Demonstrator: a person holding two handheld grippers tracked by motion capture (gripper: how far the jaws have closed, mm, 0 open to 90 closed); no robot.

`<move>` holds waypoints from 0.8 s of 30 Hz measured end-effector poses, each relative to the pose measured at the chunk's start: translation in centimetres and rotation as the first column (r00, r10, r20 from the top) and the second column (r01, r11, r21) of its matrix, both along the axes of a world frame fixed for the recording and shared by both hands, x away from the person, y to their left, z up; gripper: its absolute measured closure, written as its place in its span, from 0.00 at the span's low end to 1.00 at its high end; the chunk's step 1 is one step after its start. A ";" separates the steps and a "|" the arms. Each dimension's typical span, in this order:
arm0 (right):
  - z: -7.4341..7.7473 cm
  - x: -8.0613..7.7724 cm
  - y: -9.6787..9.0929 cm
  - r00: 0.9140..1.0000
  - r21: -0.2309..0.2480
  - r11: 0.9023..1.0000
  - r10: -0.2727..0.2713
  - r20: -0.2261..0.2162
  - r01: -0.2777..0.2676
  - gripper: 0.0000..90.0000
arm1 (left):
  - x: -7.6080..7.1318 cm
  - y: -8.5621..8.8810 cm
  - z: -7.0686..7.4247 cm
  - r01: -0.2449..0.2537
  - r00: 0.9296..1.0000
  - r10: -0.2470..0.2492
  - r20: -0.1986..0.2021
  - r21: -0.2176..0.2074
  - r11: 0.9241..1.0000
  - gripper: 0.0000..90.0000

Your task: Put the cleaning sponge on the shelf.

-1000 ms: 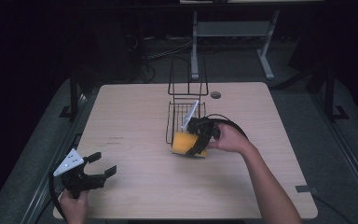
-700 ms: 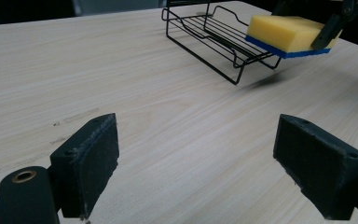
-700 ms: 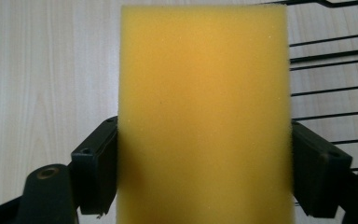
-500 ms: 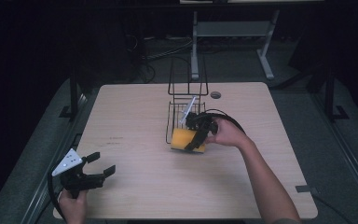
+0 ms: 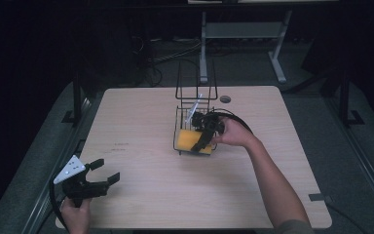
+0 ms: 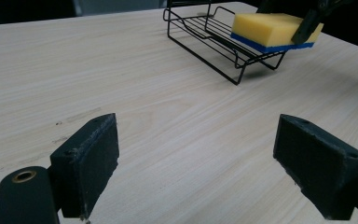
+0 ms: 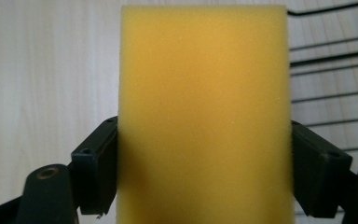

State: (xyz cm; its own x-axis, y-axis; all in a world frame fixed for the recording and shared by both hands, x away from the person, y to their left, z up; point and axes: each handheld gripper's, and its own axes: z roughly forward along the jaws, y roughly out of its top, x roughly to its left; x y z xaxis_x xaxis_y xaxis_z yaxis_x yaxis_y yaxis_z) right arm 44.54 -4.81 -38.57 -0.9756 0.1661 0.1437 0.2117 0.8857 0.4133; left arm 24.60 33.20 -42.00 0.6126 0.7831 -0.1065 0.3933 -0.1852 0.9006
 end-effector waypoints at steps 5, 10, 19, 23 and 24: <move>-0.1 0.8 0.3 1.000 -0.020 1.000 -0.004 -0.004 0.004 0.24 | 0.0 0.1 0.0 0.000 1.000 0.000 0.002 -0.003 1.000 0.15; 0.0 1.3 0.5 1.000 -0.024 1.000 -0.009 -0.005 0.009 0.24 | 0.0 0.0 0.1 0.002 1.000 -0.002 0.004 0.001 1.000 0.15; 0.2 2.2 0.4 1.000 -0.038 0.999 -0.015 -0.005 0.015 0.24 | 0.1 -0.2 0.1 0.006 1.000 -0.006 0.003 0.000 1.000 0.15; 0.4 3.1 0.5 0.999 -0.020 0.999 -0.030 -0.020 0.030 0.24 | 0.1 -0.1 0.1 0.006 1.000 -0.006 0.004 0.002 1.000 0.15; 0.4 3.5 0.5 1.000 -0.050 0.998 -0.030 0.000 0.030 0.24 | 0.1 -0.1 0.1 0.008 1.000 -0.008 0.005 0.002 1.000 0.15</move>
State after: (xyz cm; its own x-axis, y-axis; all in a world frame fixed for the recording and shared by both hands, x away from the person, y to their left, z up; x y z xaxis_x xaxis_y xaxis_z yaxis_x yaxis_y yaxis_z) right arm 48.03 -4.26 -38.22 -0.9699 0.2021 0.1355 0.2387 0.8985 0.3685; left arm 24.66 33.12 -41.90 0.6192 0.7786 -0.1017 0.3876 -0.1904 0.9020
